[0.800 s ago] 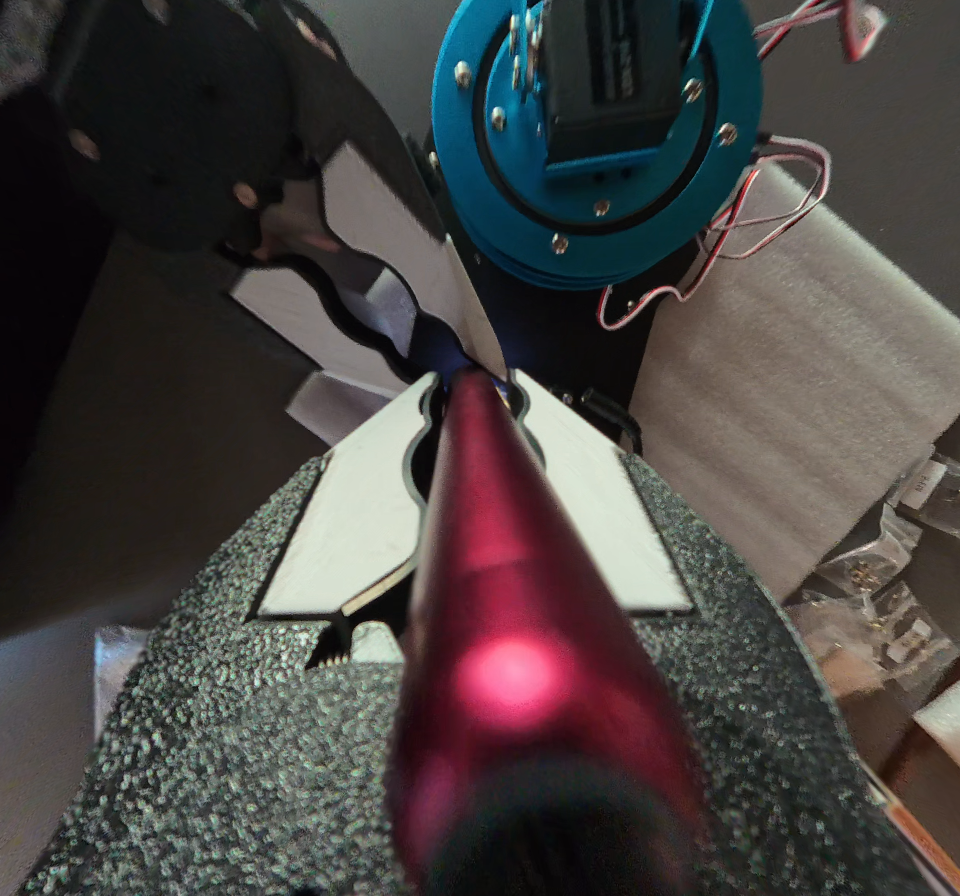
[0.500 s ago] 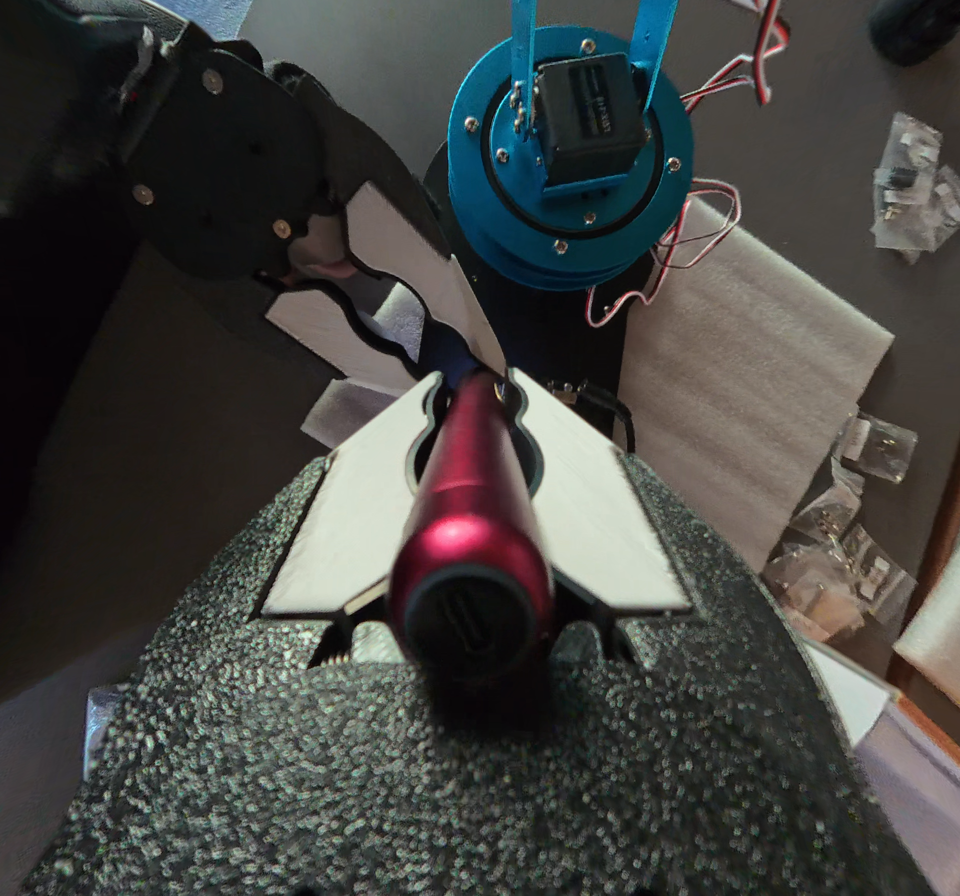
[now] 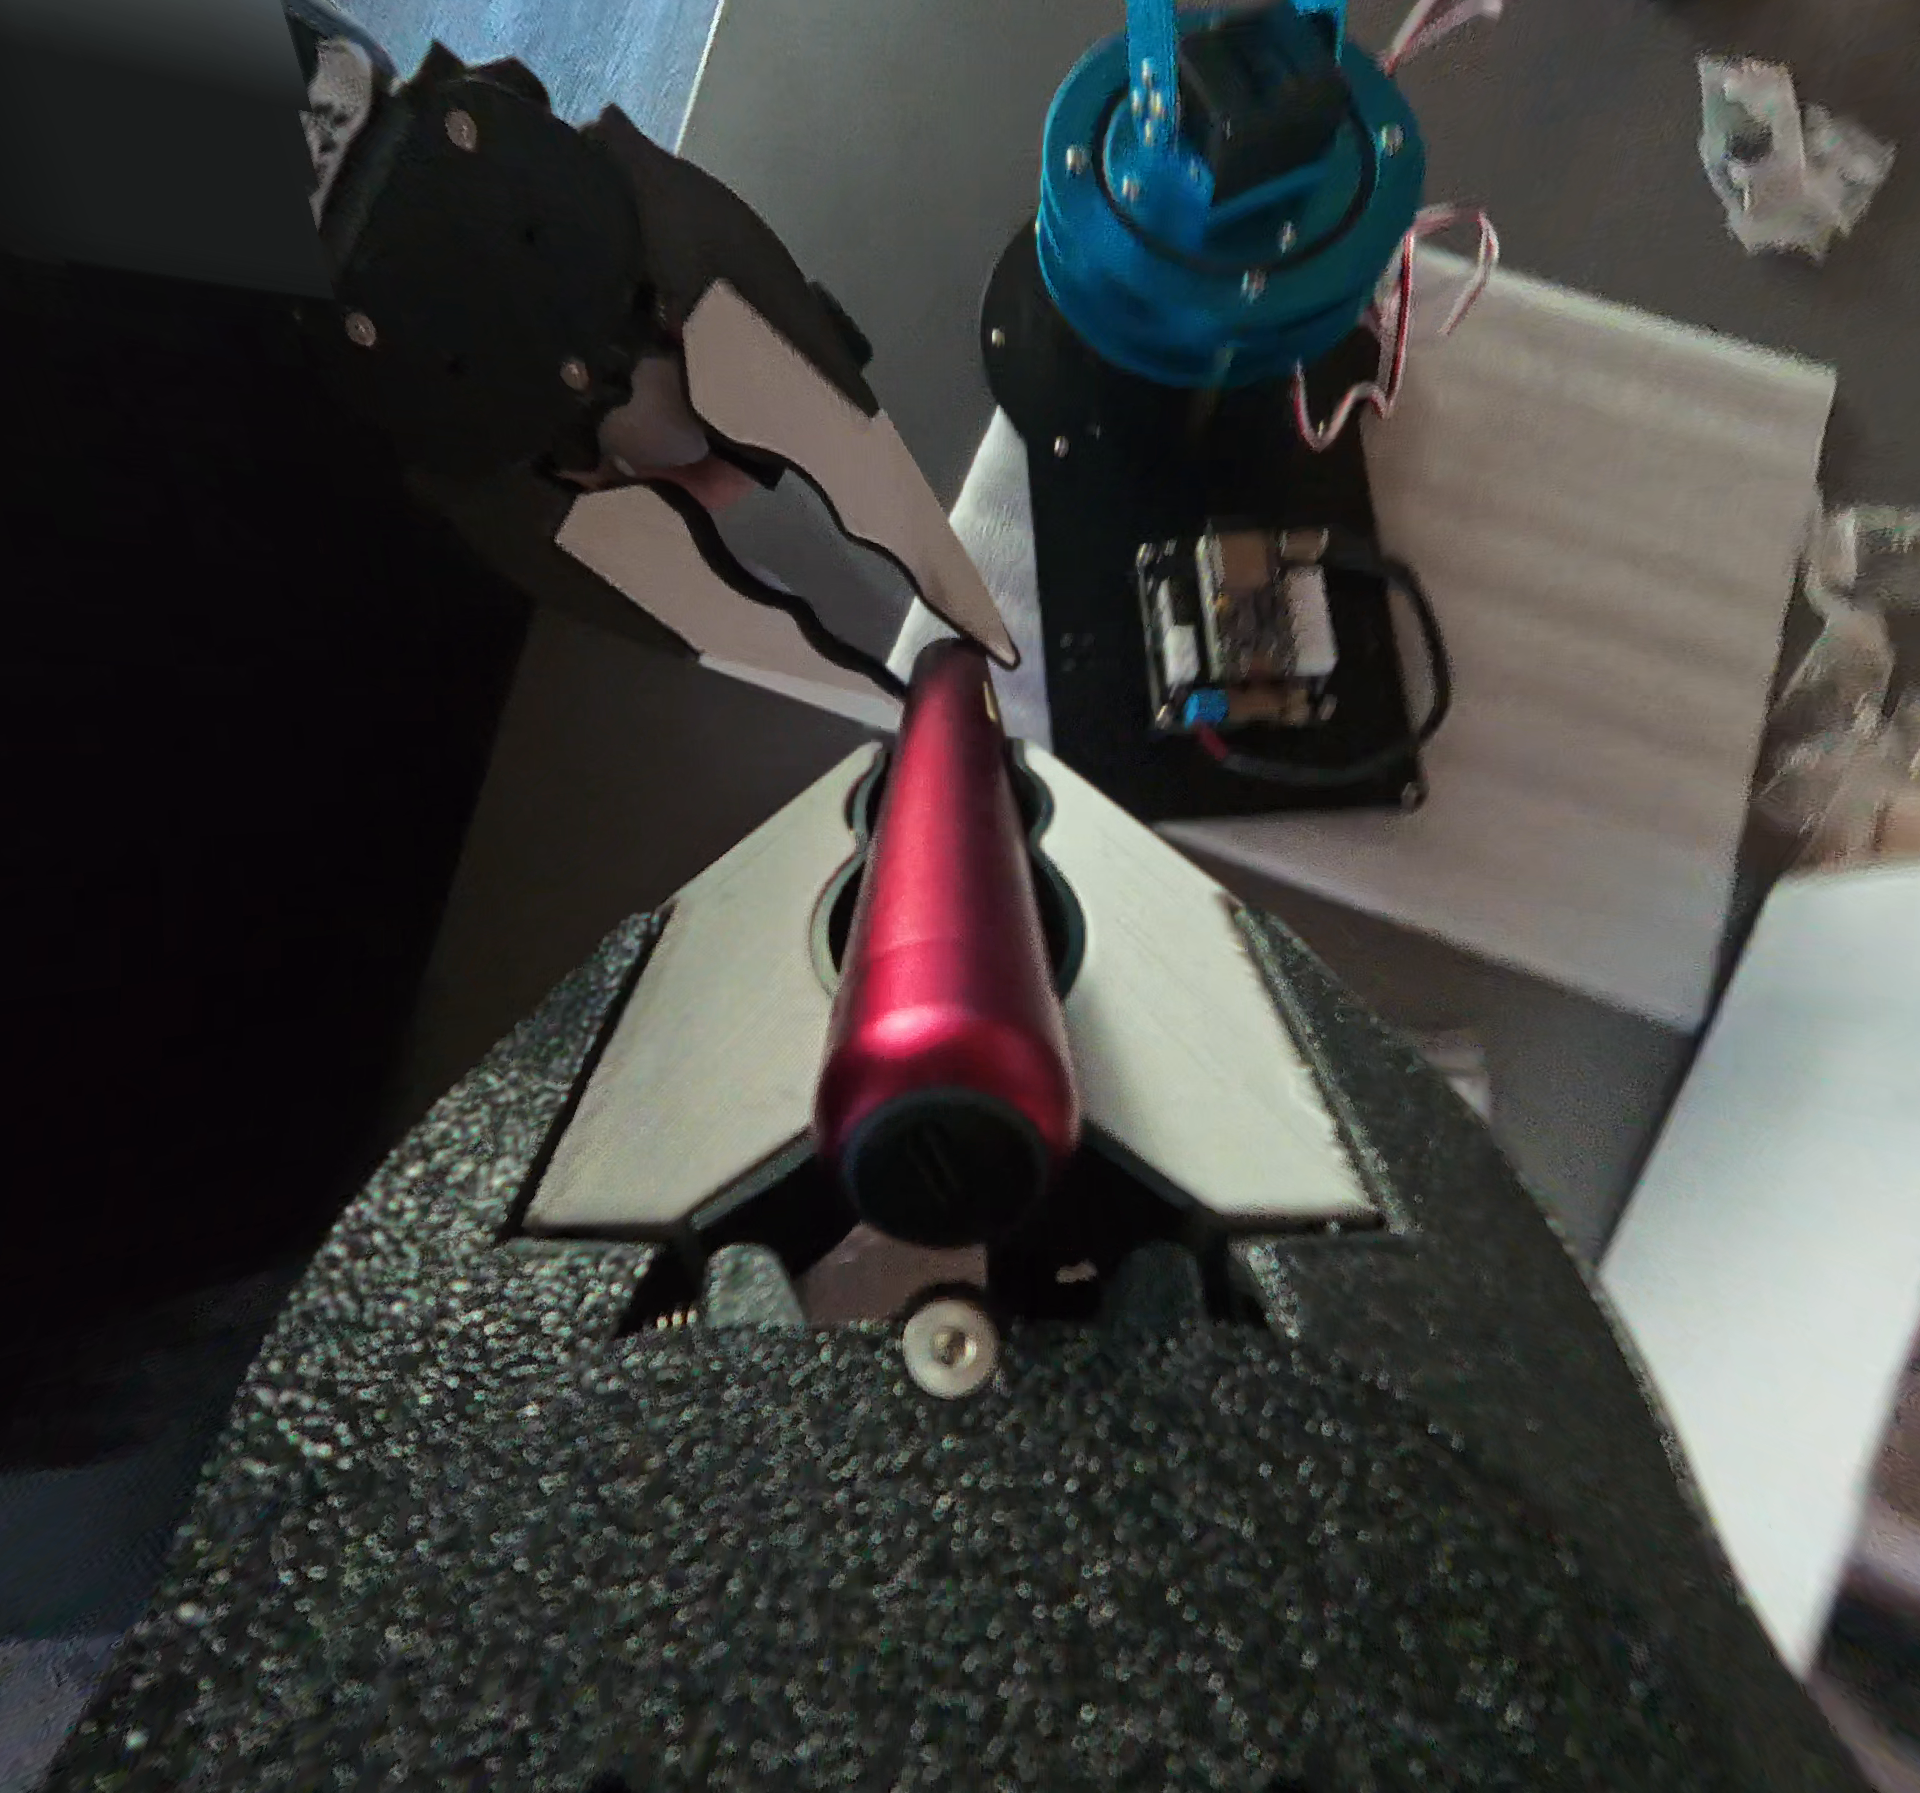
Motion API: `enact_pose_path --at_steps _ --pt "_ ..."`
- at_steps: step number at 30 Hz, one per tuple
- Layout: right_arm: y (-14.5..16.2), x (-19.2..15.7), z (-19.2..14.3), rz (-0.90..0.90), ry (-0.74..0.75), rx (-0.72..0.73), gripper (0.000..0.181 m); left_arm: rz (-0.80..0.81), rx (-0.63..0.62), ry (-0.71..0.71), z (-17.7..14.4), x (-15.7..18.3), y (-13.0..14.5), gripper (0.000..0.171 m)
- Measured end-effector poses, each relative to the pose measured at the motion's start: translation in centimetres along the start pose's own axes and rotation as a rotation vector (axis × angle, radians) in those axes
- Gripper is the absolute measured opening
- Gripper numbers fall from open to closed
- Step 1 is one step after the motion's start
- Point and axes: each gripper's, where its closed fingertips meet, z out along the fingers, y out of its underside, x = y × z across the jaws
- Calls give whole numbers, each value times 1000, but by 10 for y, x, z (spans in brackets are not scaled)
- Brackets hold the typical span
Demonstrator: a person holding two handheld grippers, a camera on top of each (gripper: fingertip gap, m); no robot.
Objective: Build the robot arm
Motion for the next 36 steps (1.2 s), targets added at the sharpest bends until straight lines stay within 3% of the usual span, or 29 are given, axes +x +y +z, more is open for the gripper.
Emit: enact_pose_path --at_steps 5,9,11,16,20,22,30,36 --pt "70 -33 -10 228 90 123 21 266 -47 174 16 62 5 20" --pt "125 -44 -31 376 251 211 14 501 -50 178 40 82 -5 19" --pt "144 -50 -45 436 318 270 2 596 -36 186 52 96 -12 20" --pt "197 -54 -74 498 549 192 31 831 -26 146 76 114 -26 20" --pt "203 -52 -79 472 596 185 30 1019 -38 143 83 122 -22 19" --pt "208 -50 -72 441 595 114 32 1081 -47 152 84 125 -18 19" --pt "185 -22 -24 211 528 -107 38 1106 -4 156 72 127 -30 20" --pt "180 -27 -4 122 386 -173 21 1027 5 134 64 118 -20 20"
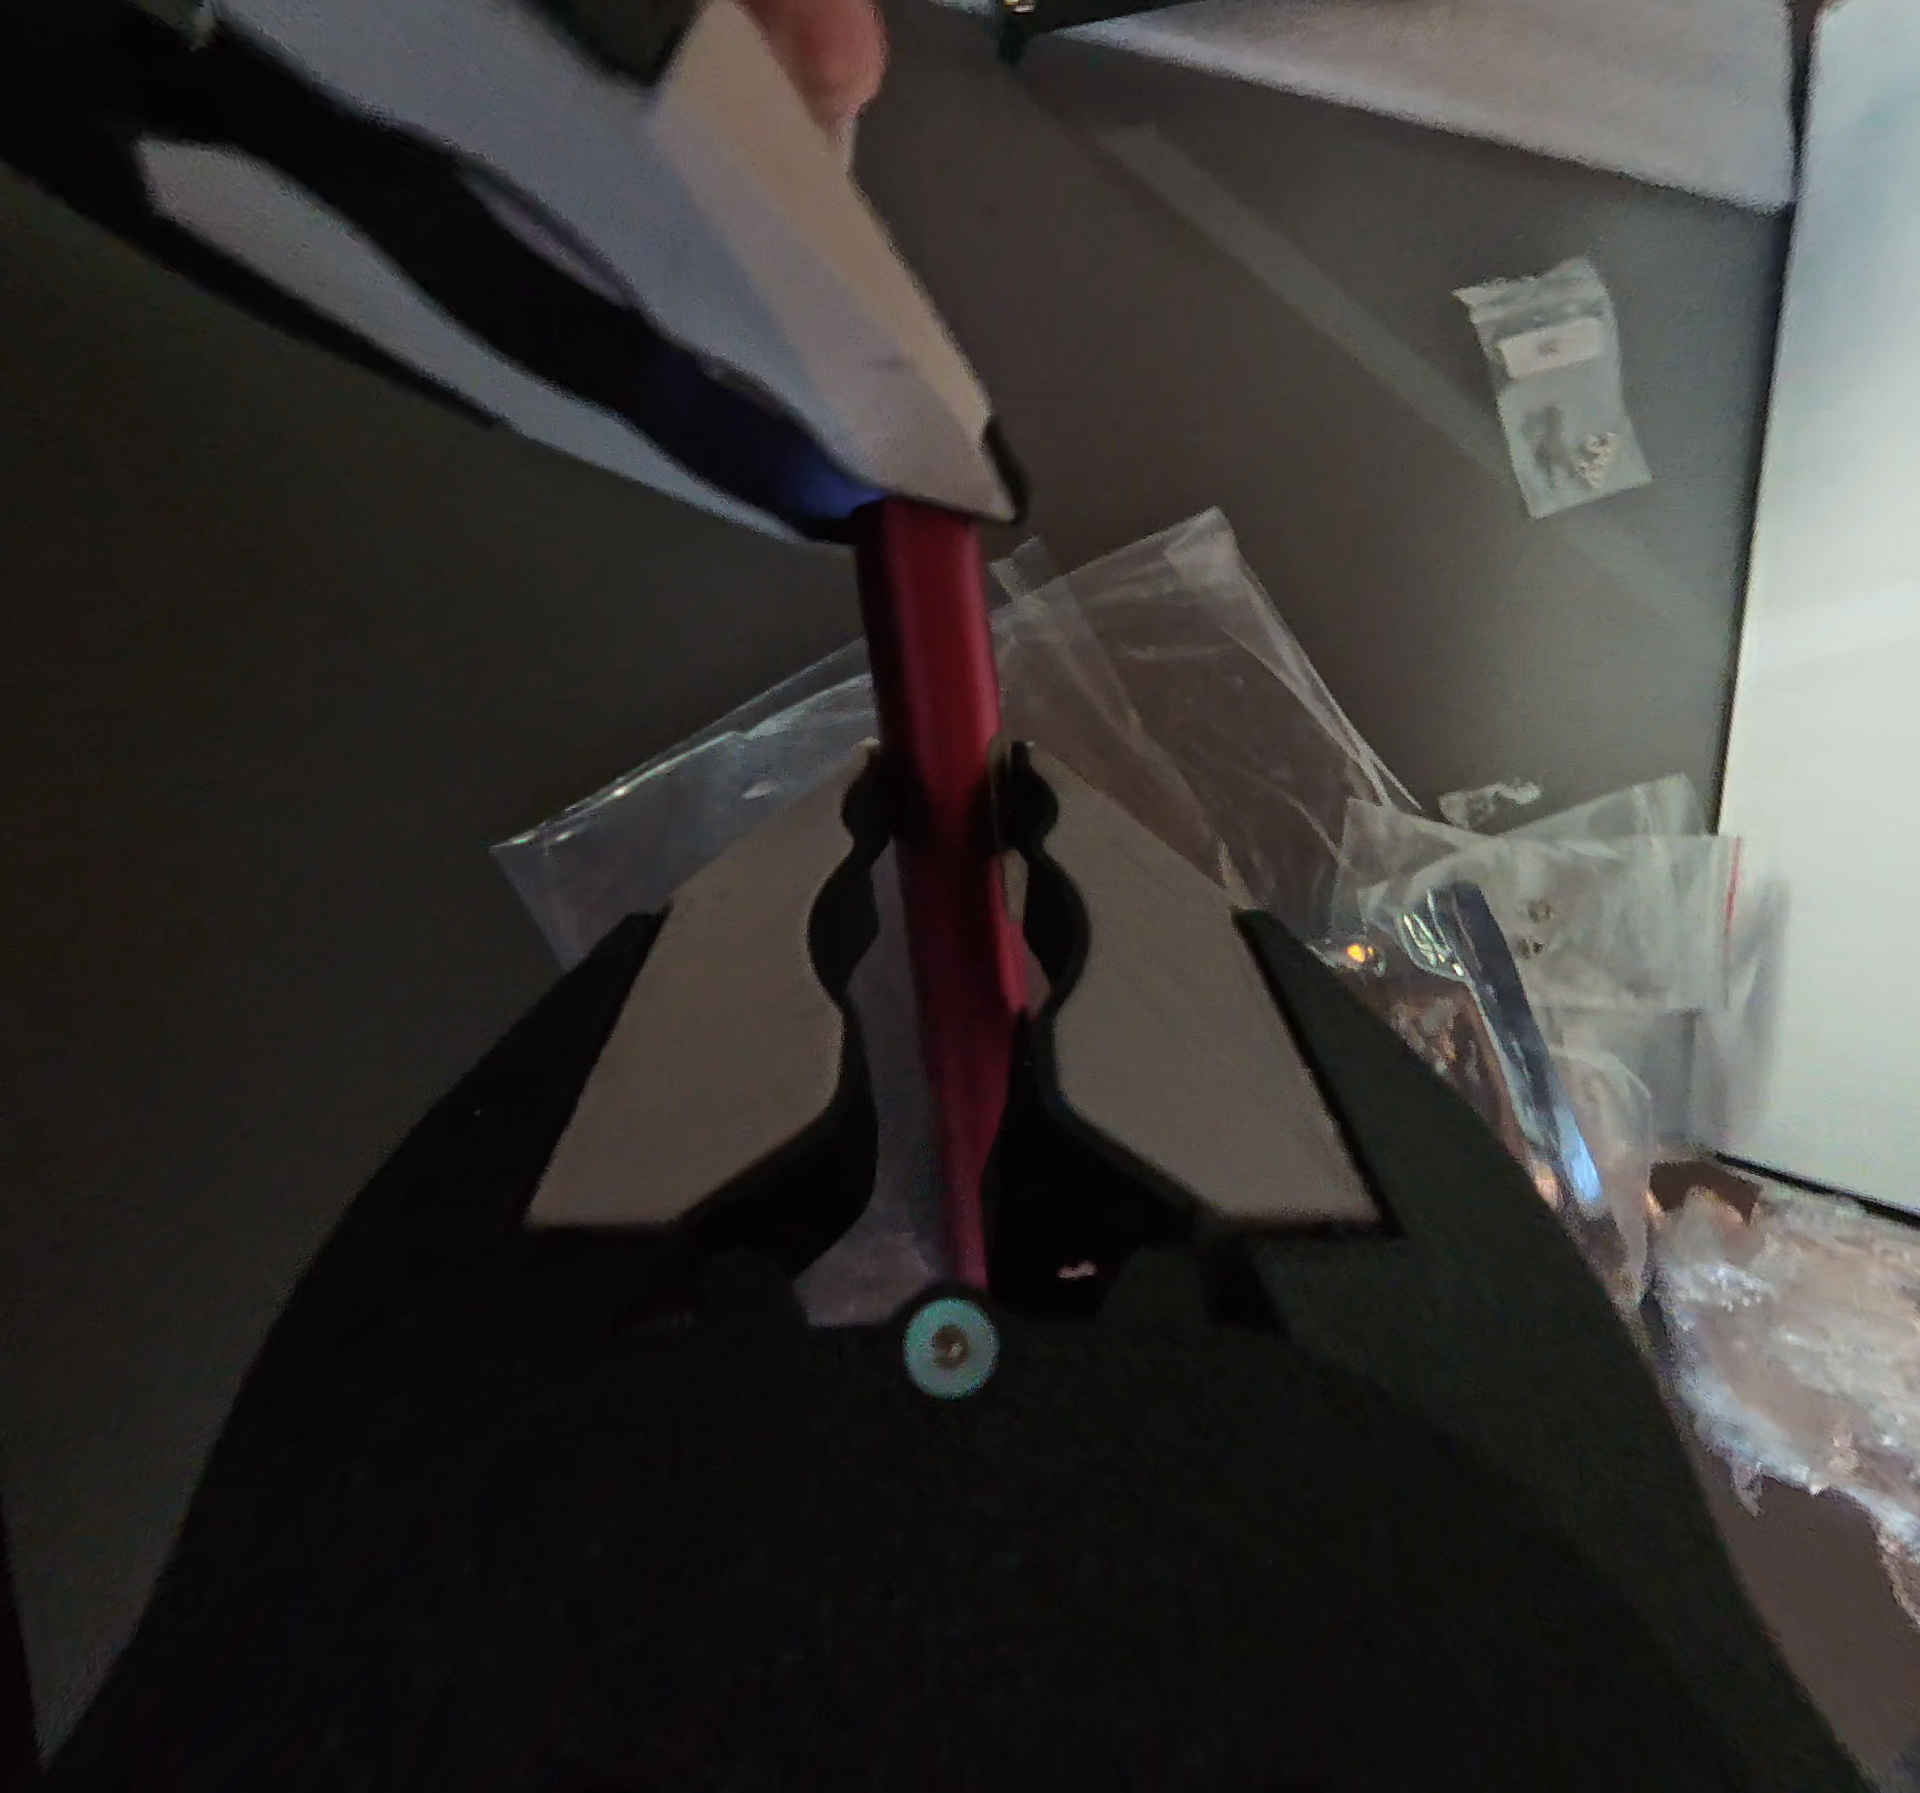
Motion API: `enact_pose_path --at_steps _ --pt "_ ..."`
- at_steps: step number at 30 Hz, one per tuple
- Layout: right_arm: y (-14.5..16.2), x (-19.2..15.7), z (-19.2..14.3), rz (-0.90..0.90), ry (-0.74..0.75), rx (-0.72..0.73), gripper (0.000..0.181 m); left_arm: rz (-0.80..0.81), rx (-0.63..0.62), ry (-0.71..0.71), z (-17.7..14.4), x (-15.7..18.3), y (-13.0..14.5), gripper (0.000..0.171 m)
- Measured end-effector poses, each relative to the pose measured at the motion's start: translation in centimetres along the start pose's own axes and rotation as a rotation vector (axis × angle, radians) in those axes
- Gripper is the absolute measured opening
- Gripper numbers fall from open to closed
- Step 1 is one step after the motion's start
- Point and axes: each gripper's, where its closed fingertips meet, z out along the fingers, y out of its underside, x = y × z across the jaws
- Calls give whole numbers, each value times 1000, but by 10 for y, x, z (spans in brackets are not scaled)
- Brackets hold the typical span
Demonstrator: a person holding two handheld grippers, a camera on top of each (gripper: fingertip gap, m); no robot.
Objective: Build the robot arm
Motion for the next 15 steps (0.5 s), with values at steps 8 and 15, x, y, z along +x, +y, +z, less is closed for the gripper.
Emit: enact_pose_path --at_steps 8,15 --pt "-1 -1 -2 13 -70 -27 20 -223 -36 -31 -25 5 69 0" --pt "5 23 14 99 -1 -90 20 -821 -193 -197 -110 8 194 0"
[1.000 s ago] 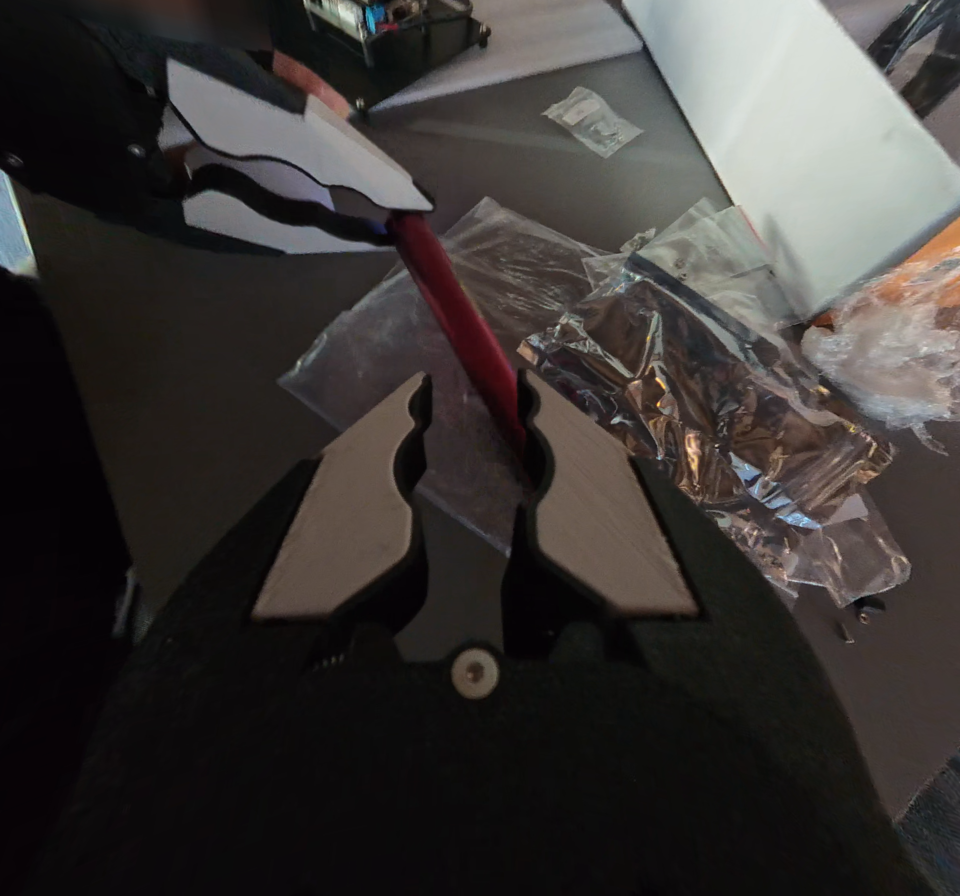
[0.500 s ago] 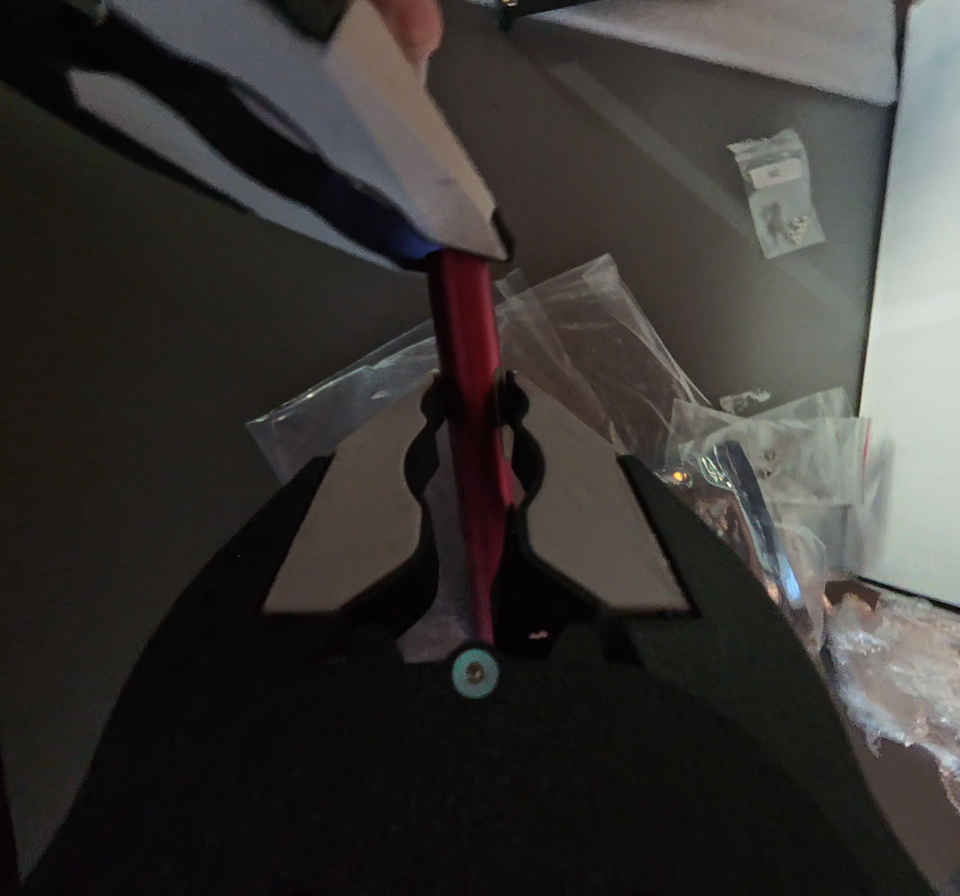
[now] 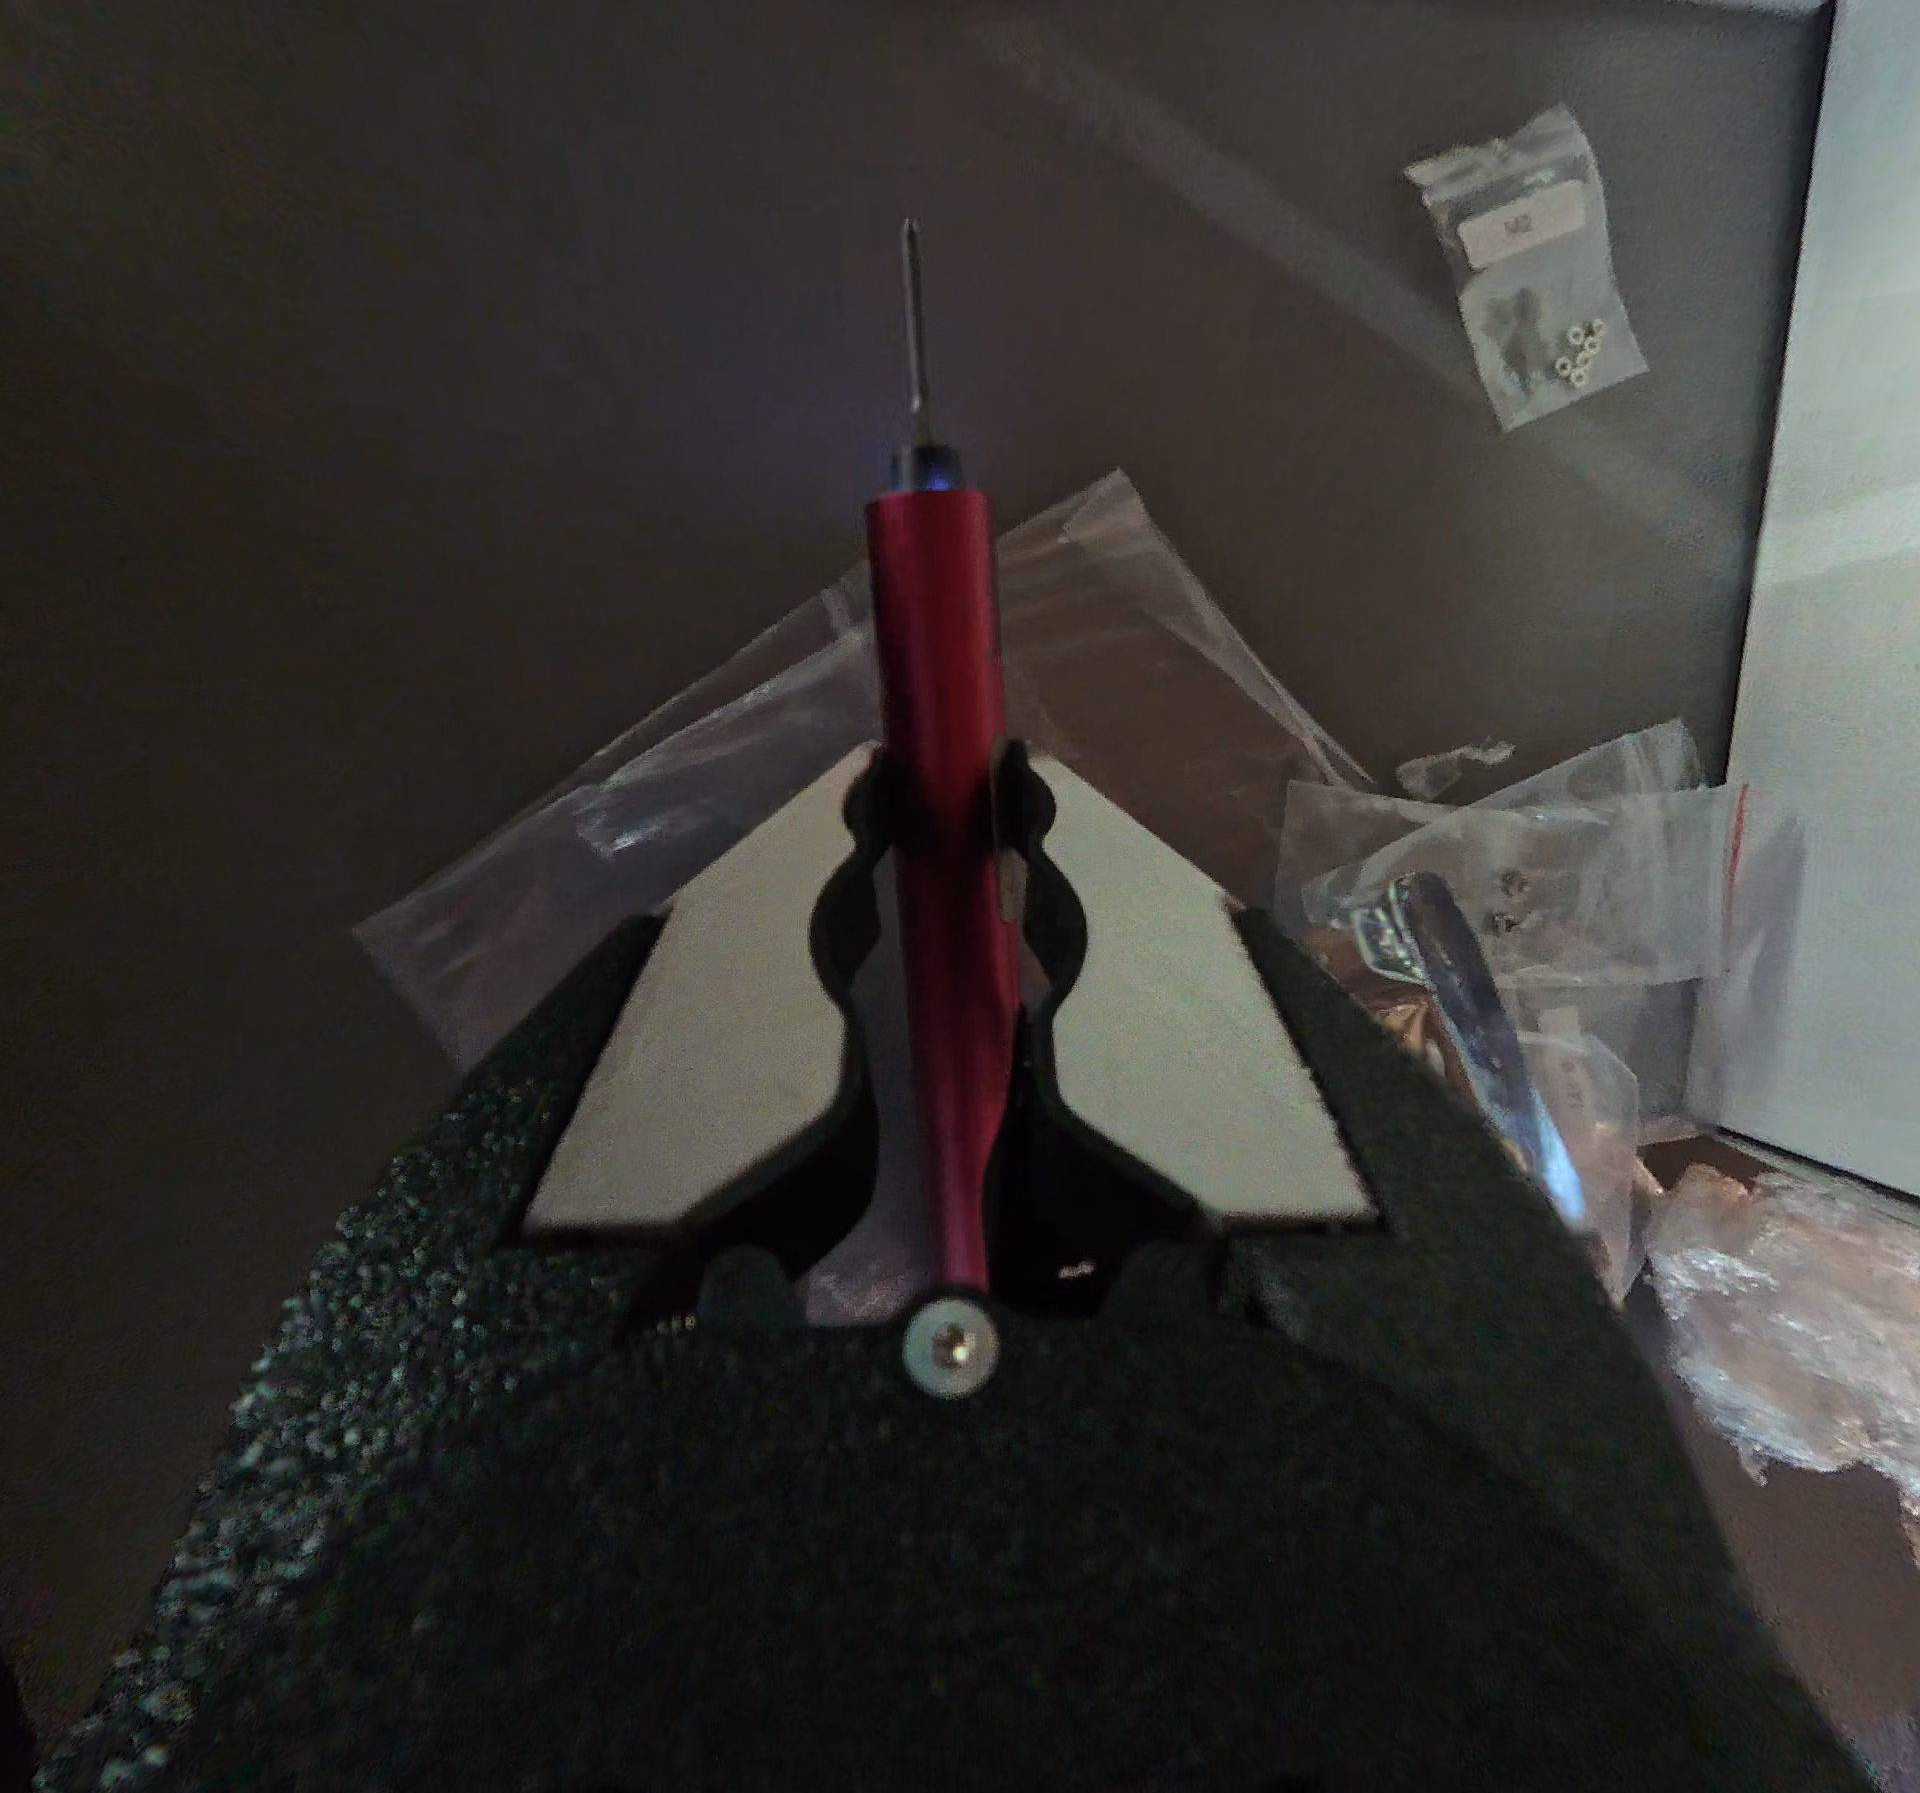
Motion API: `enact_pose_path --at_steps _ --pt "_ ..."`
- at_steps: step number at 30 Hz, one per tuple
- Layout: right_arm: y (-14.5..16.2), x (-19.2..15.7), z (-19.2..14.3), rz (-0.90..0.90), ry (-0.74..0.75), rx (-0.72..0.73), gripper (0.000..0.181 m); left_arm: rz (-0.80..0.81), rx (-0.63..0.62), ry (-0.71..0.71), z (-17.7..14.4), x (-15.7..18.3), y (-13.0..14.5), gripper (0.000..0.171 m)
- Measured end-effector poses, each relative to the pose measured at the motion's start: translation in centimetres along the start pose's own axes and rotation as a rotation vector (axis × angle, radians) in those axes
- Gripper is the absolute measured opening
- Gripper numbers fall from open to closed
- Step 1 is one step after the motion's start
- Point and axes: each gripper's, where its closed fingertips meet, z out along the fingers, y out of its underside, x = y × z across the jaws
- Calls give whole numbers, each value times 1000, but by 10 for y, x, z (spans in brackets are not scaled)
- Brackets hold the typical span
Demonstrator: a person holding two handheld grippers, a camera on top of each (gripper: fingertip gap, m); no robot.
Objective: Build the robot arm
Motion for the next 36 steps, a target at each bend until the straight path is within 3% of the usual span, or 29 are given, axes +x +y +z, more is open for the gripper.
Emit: enact_pose_path --at_steps 3,6,9,12,15,18,22,25,28,31,36 --pt "0 4 5 76 -16 7 19 -389 -48 -89 -35 -51 57 0" --pt "0 4 8 155 -55 12 20 -678 -32 -184 -67 -90 101 1" --pt "-2 7 6 207 -89 -4 23 -820 44 -236 -85 -116 118 3" --pt "-38 22 -1 205 -86 74 29 -934 81 -201 -84 -126 127 9" --pt "-103 42 7 180 -89 247 29 -991 66 -164 -79 -126 133 8" --pt "-167 52 38 215 -148 382 30 -973 38 -153 -74 -124 134 9" --pt "-217 39 86 183 -271 379 34 -910 7 -161 -67 -121 132 10" --pt "-221 30 106 113 -303 314 33 -868 40 -163 -63 -124 125 11" --pt "-220 37 100 155 -291 349 34 -856 61 -144 -58 -125 120 19" --pt "-211 36 84 201 -346 397 46 -890 90 -47 -54 -120 115 31" --pt "-178 28 68 149 -311 383 60 -937 167 204 -48 -105 95 81"
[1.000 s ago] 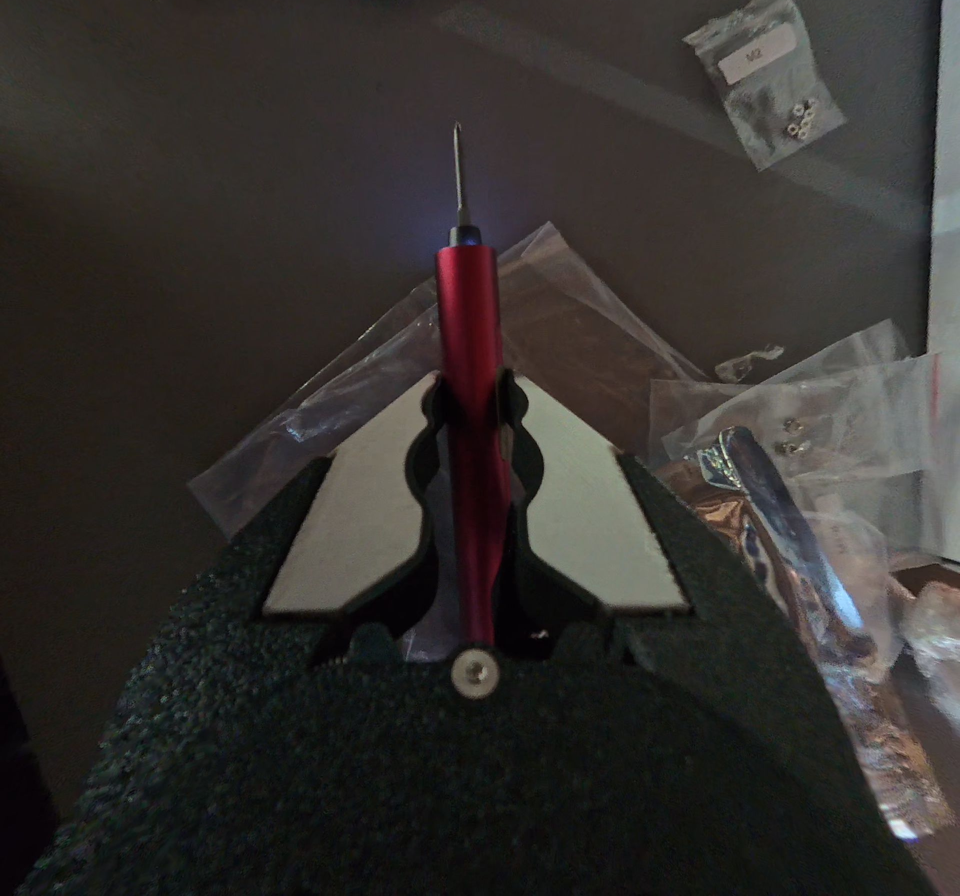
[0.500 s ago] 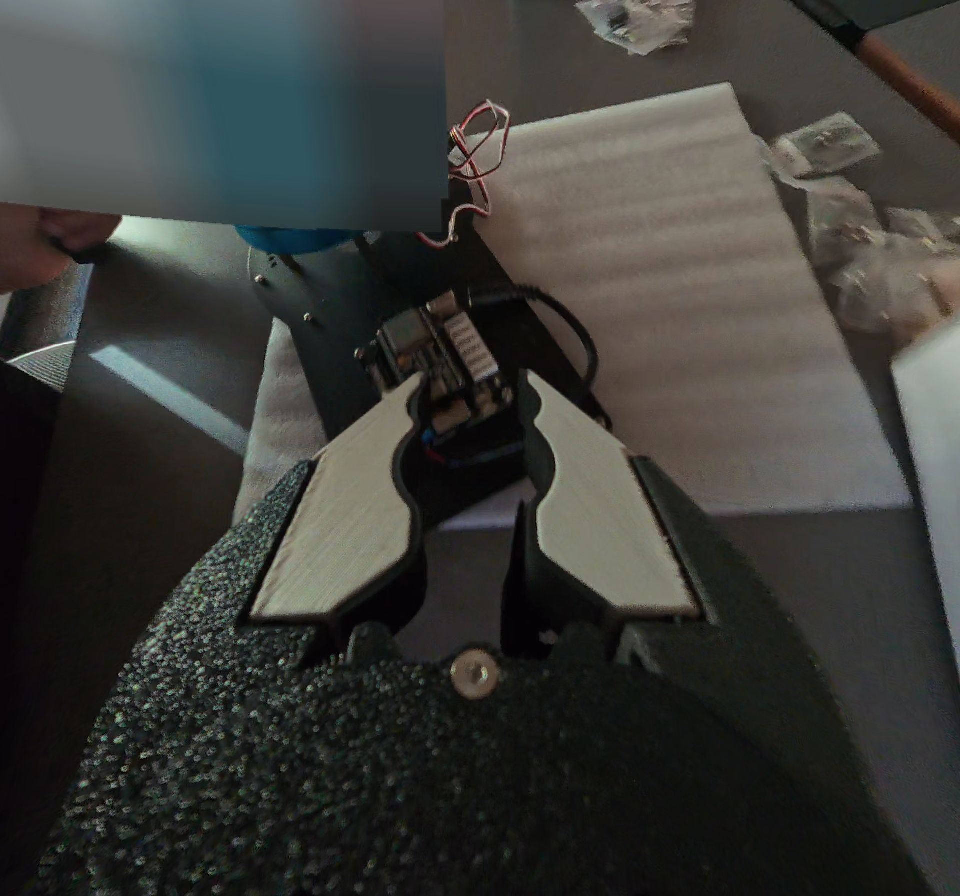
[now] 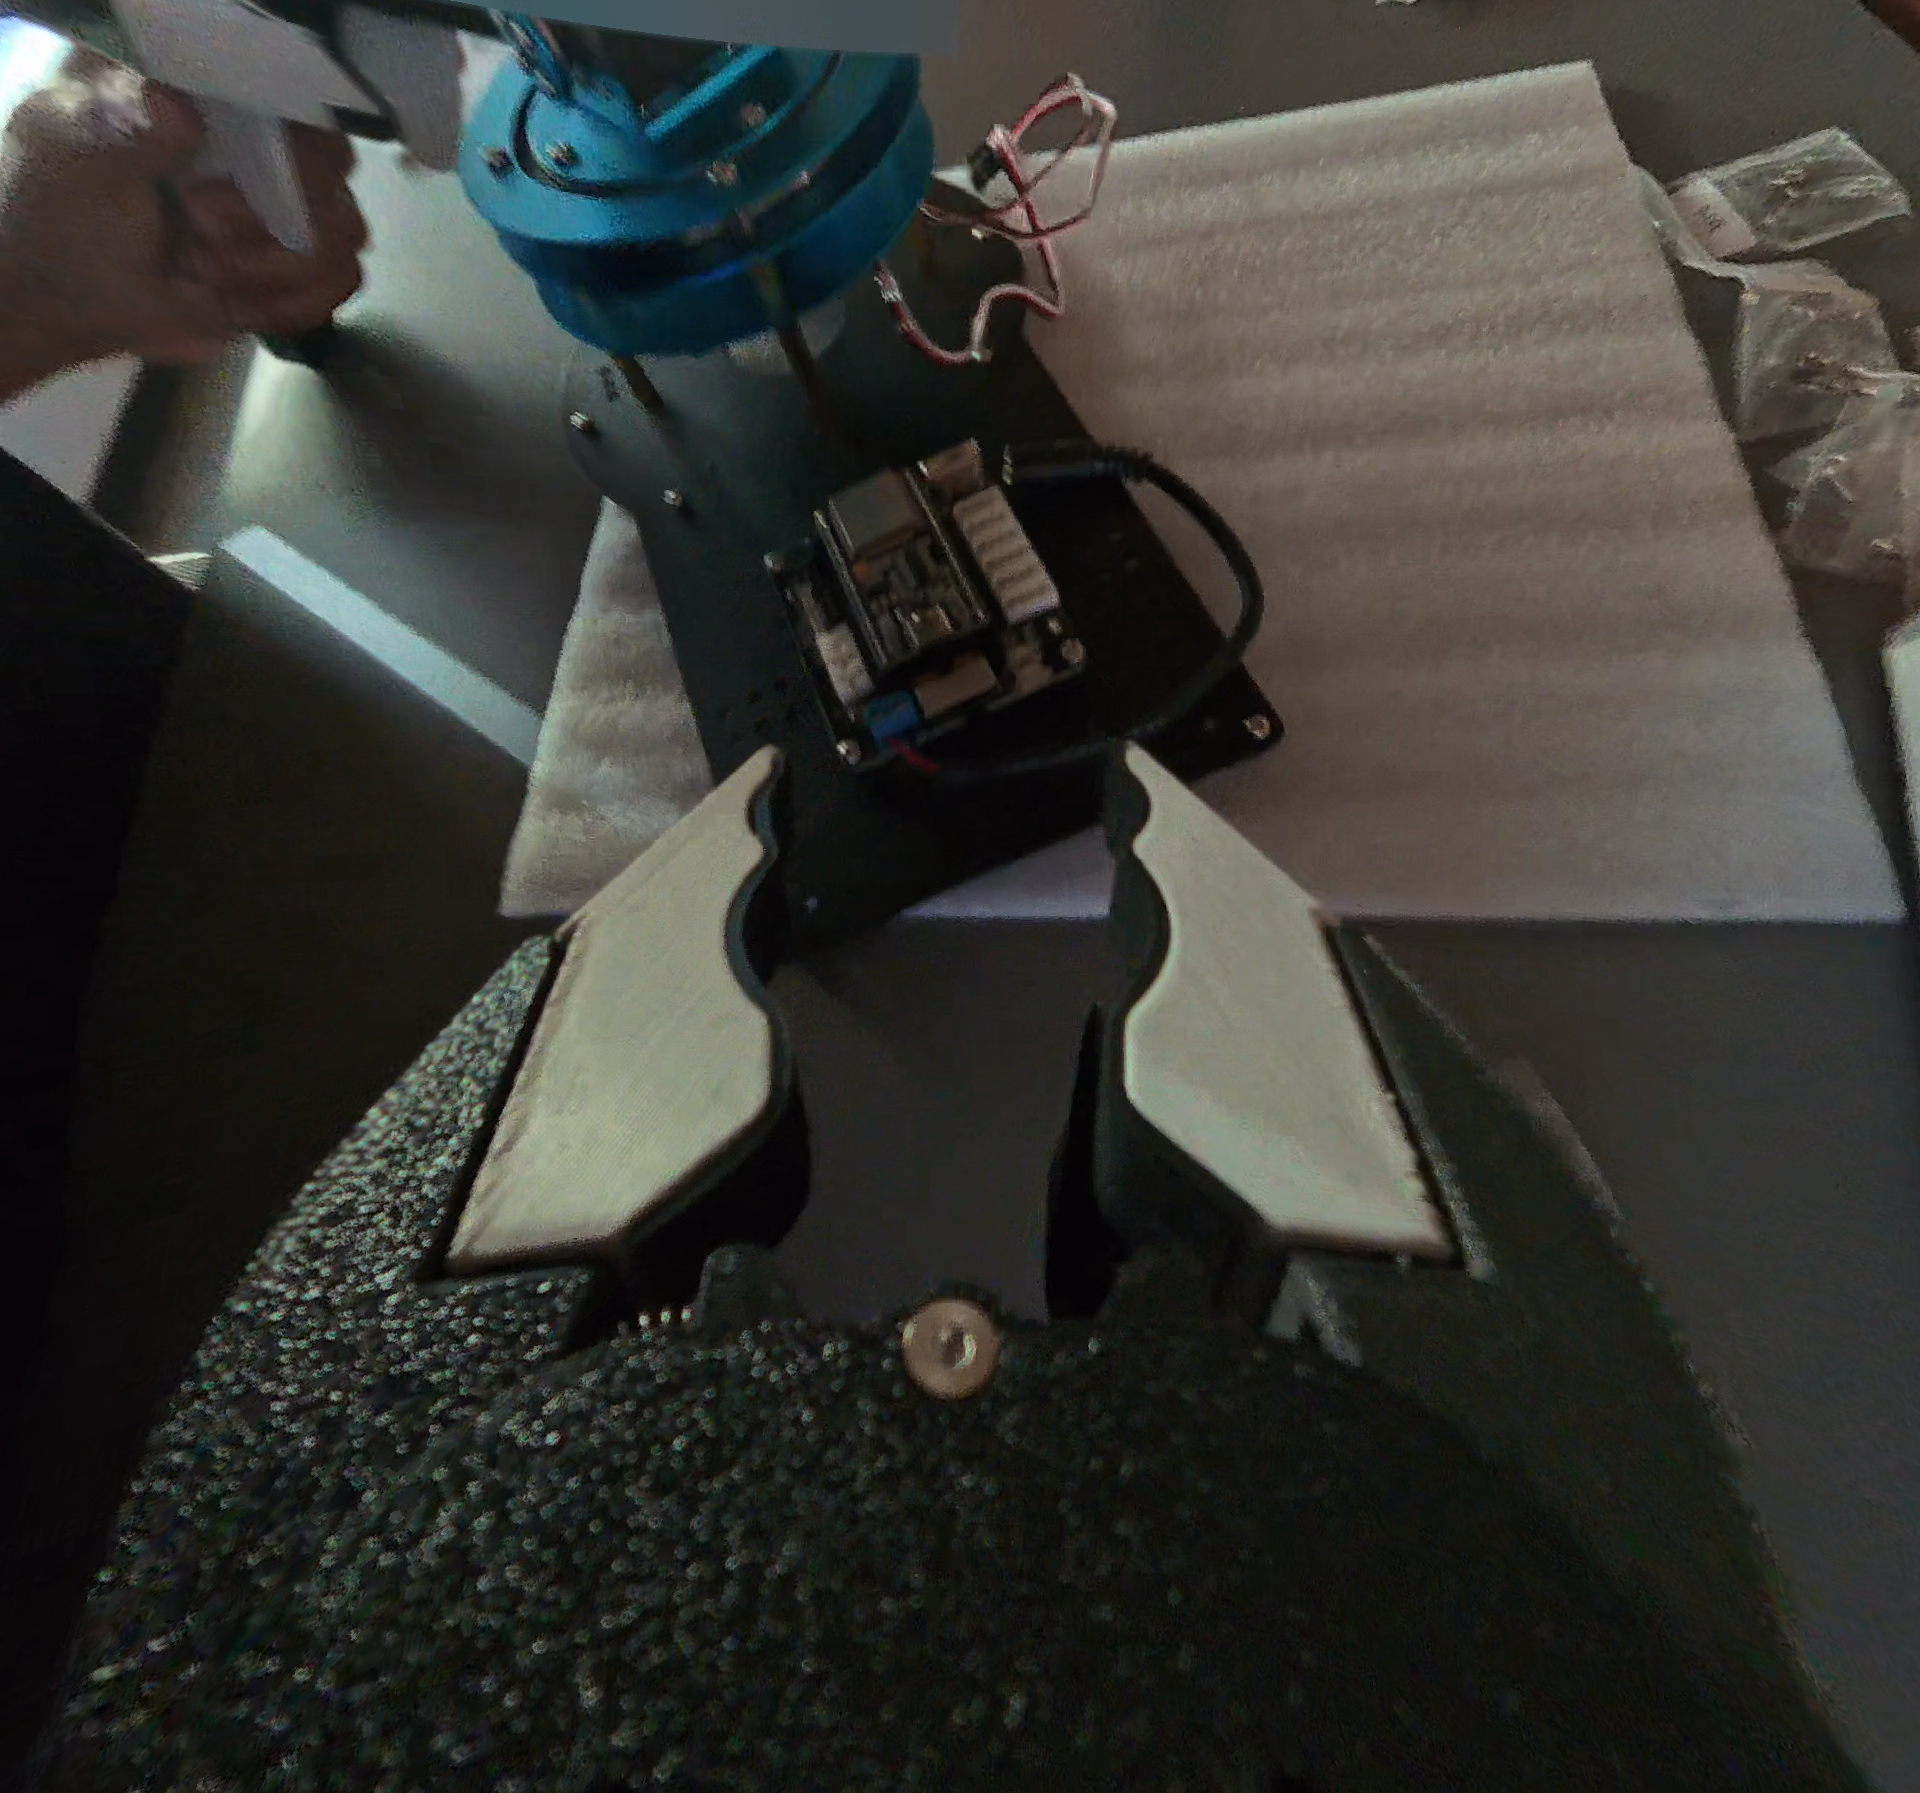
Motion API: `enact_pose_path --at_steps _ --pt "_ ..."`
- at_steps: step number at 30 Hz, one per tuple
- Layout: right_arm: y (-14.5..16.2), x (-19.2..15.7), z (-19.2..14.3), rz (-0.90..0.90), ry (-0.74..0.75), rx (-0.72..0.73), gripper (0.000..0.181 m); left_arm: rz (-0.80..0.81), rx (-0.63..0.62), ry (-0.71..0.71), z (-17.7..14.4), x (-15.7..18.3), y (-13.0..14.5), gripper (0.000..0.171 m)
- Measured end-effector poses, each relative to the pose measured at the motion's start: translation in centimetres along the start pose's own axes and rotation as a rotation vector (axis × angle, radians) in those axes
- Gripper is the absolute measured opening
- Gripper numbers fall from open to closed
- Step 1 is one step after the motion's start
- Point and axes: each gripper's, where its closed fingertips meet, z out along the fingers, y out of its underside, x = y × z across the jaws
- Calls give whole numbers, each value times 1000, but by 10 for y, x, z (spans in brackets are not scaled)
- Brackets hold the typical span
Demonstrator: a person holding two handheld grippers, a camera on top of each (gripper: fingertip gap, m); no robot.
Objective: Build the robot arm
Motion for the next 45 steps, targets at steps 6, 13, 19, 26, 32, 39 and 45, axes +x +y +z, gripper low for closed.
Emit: enact_pose_path --at_steps 6,13,19,26,32,39,45 --pt "-7 45 -15 96 73 59 64 14 -13 -12 30 24 -15 101" --pt "-17 50 20 134 -74 4 70 -66 57 -200 28 8 -33 99" --pt "-10 59 18 165 -79 13 63 -106 61 -213 28 22 -31 99" --pt "6 67 20 104 22 -50 63 -137 74 -238 25 17 -29 94" --pt "5 76 14 98 57 -43 57 -146 50 -225 32 16 -24 94" --pt "21 77 12 153 55 -150 55 -141 113 -259 15 6 -50 97" --pt "28 67 7 117 40 -231 43 -27 122 -279 2 11 -94 96"
